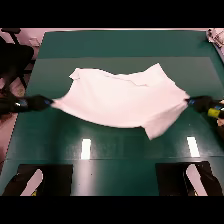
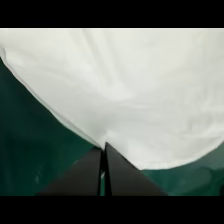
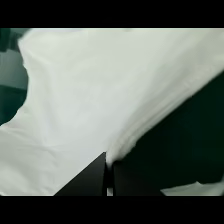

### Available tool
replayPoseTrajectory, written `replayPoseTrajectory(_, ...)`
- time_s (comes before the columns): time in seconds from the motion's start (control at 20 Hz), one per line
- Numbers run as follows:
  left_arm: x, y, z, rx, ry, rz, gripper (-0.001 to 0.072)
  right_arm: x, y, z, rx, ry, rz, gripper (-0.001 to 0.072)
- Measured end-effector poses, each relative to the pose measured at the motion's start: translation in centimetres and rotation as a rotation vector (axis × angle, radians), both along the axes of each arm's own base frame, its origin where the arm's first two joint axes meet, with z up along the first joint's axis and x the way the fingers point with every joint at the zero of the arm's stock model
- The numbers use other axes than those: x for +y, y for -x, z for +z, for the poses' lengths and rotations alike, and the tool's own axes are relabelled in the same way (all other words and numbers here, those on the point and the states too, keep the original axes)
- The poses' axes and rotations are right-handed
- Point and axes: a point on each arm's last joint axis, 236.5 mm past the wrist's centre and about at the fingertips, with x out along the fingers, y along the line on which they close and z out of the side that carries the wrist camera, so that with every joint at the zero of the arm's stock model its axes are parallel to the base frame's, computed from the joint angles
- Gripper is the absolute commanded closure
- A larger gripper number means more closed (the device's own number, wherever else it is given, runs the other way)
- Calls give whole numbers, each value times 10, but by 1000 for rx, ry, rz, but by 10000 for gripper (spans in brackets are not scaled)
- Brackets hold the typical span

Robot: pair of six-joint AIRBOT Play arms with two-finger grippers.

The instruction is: Fold the shirts.

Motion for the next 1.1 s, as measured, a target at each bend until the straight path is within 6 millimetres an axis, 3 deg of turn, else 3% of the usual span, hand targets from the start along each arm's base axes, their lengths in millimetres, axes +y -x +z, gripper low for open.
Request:
replayPoseTrajectory(0.15,5,2,110,-326,-104,50,687,8,3,97,-267,136,-9,690)
replayPoseTrajectory(0.3,13,29,224,-664,-233,137,688,20,23,201,-555,311,-69,690)
replayPoseTrajectory(0.5,18,95,358,-1071,-407,262,687,40,73,322,-919,506,-200,689)
replayPoseTrajectory(0.65,16,150,423,-1284,-514,333,687,56,114,390,-1130,602,-279,689)
replayPoseTrajectory(0.8,16,176,448,-1364,-579,374,686,67,136,430,-1240,650,-304,689)
replayPoseTrajectory(0.9,17,172,441,-1336,-602,364,687,67,130,437,-1234,667,-277,690)
replayPoseTrajectory(1.0,19,150,417,-1246,-598,321,686,62,108,423,-1161,663,-208,690)
replayPoseTrajectory(1.1,21,119,378,-1117,-567,266,687,48,74,392,-1035,624,-132,690)
